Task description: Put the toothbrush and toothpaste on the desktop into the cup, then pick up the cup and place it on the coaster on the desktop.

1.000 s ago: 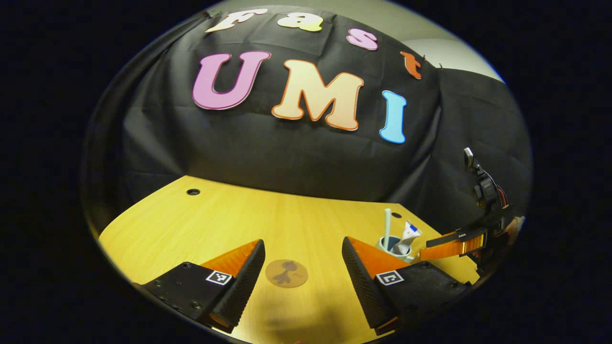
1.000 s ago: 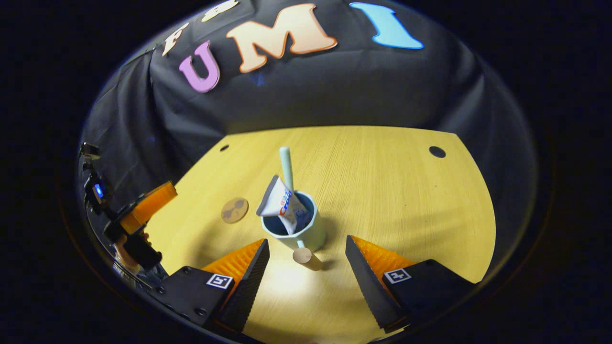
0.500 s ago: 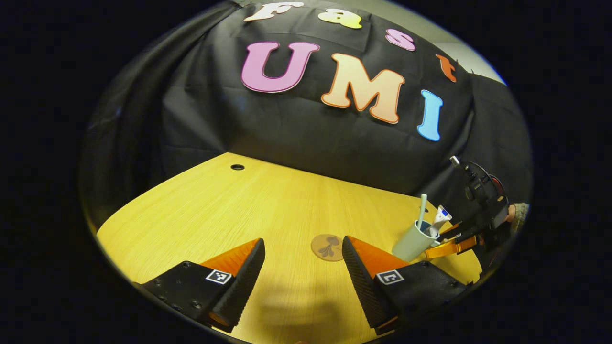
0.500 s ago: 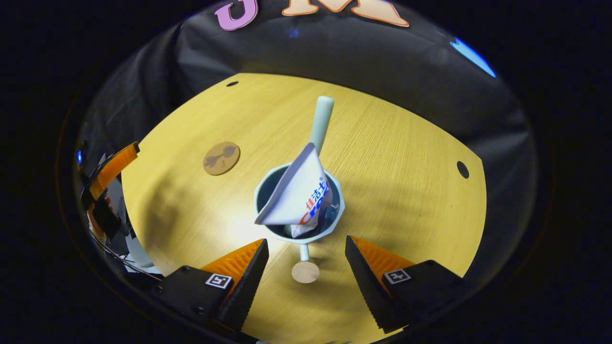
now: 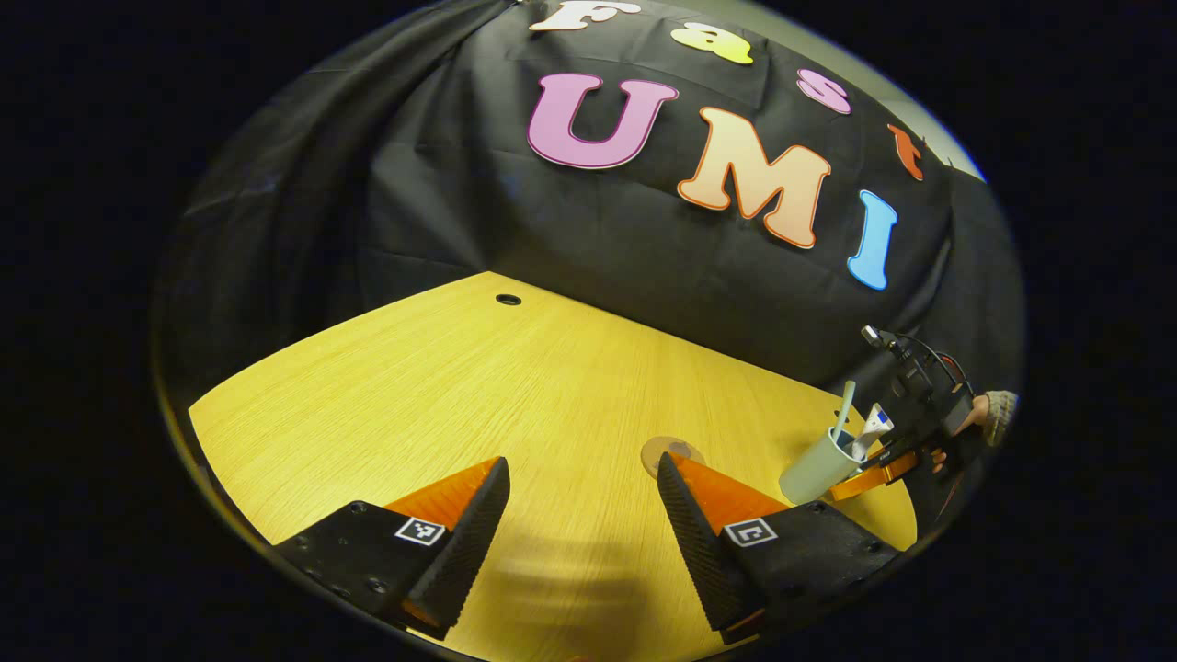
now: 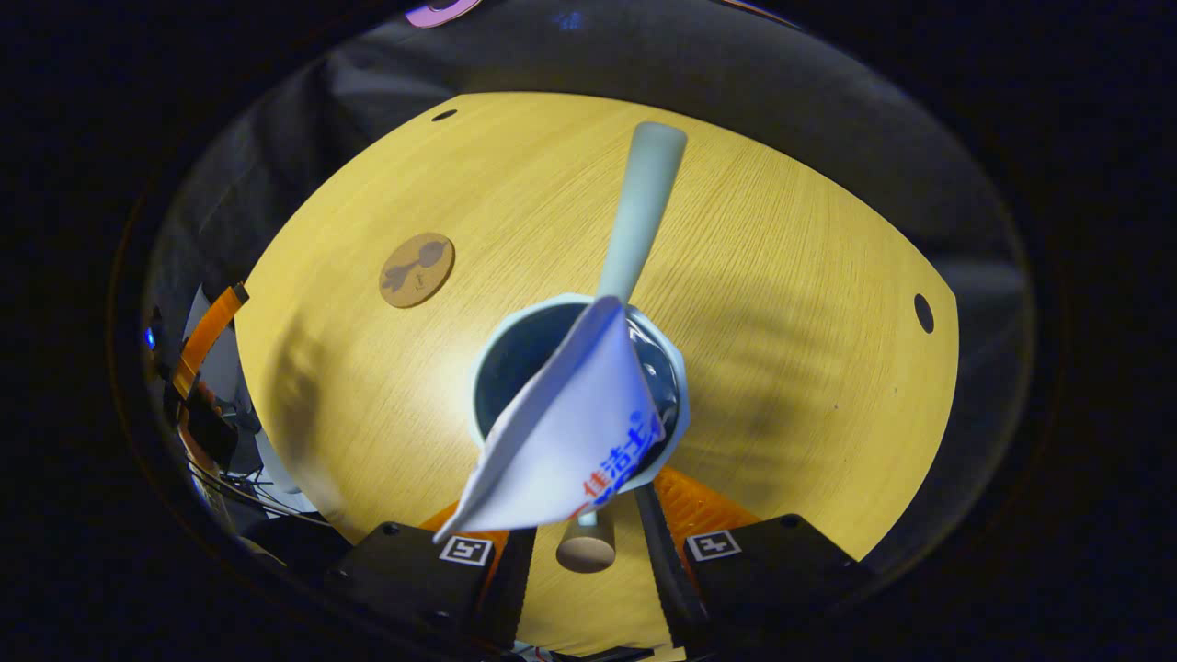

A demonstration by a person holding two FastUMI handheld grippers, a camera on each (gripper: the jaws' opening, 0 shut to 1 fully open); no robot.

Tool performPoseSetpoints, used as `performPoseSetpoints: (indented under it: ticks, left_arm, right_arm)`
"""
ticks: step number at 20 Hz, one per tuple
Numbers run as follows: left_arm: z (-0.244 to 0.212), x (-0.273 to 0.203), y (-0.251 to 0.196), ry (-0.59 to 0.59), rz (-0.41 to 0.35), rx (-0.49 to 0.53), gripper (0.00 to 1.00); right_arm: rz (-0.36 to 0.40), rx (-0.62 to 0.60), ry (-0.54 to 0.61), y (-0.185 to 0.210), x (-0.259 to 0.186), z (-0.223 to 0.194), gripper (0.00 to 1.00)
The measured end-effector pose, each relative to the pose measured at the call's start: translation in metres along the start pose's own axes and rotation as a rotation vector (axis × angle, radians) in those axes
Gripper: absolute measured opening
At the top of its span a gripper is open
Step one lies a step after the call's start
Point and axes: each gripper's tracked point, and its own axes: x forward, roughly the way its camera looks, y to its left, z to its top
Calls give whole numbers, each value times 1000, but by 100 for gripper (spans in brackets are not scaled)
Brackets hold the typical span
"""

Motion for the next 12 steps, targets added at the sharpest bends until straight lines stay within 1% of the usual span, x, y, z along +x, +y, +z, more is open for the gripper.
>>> performPoseSetpoints:
  ticks: [3,5,8,11,12]
  left_arm:
    - [-4,-3,6,1,20,-9,93]
    - [-4,-5,7,3,25,-16,94]
    - [-7,-4,12,21,57,-5,94]
    - [-7,-5,8,28,46,-1,94]
    - [-9,-4,7,34,41,3,94]
  right_arm:
    - [-16,32,30,-1,-1,-4,31]
    - [-27,42,33,-1,-1,-2,27]
    - [-51,54,30,-1,-3,0,27]
    - [-81,52,12,-3,-5,4,25]
    - [-85,53,8,-2,-6,5,27]
